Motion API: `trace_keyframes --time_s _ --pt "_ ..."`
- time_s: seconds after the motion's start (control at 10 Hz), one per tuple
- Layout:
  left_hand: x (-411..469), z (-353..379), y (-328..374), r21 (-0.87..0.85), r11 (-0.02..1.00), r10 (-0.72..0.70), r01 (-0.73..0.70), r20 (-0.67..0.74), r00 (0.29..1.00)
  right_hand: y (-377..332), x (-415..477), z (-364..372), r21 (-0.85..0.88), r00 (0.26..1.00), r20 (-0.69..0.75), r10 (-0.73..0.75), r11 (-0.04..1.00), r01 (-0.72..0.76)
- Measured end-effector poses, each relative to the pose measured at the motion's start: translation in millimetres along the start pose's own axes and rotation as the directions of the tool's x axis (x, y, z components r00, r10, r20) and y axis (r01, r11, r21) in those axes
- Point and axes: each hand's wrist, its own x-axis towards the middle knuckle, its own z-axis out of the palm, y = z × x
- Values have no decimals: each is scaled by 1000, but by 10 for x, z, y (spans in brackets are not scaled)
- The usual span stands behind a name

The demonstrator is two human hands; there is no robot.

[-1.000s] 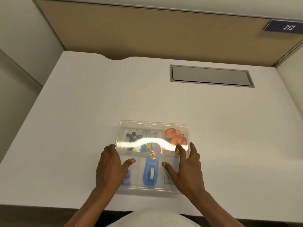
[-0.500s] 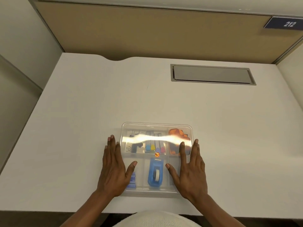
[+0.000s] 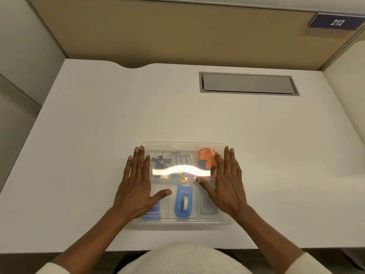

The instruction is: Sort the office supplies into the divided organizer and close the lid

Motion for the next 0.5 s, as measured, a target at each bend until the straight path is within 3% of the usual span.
trace_keyframes --time_s 0.1,0.5 --pt "59 35 -25 -11 1000 25 -24 35 999 64 92 66 -50 998 55 -14 999 17" --pt "101 5 -27 30 999 9 -11 56 998 60 125 63 -82 999 39 -37 996 40"
